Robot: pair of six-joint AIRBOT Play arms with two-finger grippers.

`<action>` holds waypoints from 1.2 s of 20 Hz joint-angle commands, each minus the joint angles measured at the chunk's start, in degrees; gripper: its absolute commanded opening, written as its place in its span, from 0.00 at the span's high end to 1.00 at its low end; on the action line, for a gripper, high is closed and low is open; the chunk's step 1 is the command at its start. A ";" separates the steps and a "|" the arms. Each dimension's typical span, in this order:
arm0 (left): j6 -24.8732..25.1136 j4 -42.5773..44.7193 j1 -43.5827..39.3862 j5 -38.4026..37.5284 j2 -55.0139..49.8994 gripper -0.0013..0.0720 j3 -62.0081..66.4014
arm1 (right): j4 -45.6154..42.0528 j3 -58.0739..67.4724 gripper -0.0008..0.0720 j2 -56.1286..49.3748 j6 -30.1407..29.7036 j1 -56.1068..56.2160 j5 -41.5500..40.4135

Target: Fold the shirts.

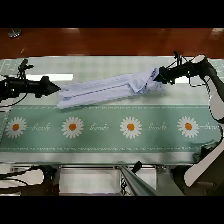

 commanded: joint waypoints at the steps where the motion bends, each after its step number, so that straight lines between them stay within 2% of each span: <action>1: 2.29 -1.05 -2.25 0.00 0.72 0.96 0.70 | 0.02 0.07 0.96 4.83 -2.36 0.83 3.50; 4: 3.72 -1.22 -9.55 5.05 3.32 0.97 2.43 | -1.62 0.07 0.96 13.38 -2.21 1.40 6.82; 7: -0.31 -1.44 -19.30 16.04 5.14 0.97 3.19 | -9.18 0.07 0.96 21.70 -0.39 3.96 9.05; 9: -2.49 -1.42 -25.55 17.97 5.11 0.96 3.50 | -12.50 0.07 0.96 25.92 1.53 5.95 11.63; 12: -3.80 -1.18 -35.23 20.79 5.01 0.96 3.50 | -14.73 0.07 0.96 30.82 3.80 8.87 13.53; 14: -4.74 -0.98 -41.44 27.82 4.74 0.96 3.50 | -14.91 0.07 0.96 33.27 5.22 10.58 14.80; 17: -8.94 -1.01 -48.52 35.50 2.80 0.96 3.50 | -15.15 0.07 0.96 35.93 6.49 12.72 16.81; 24: -13.33 -1.49 -56.04 37.53 -3.54 0.96 3.52 | -18.40 0.04 0.96 37.11 8.20 16.26 21.90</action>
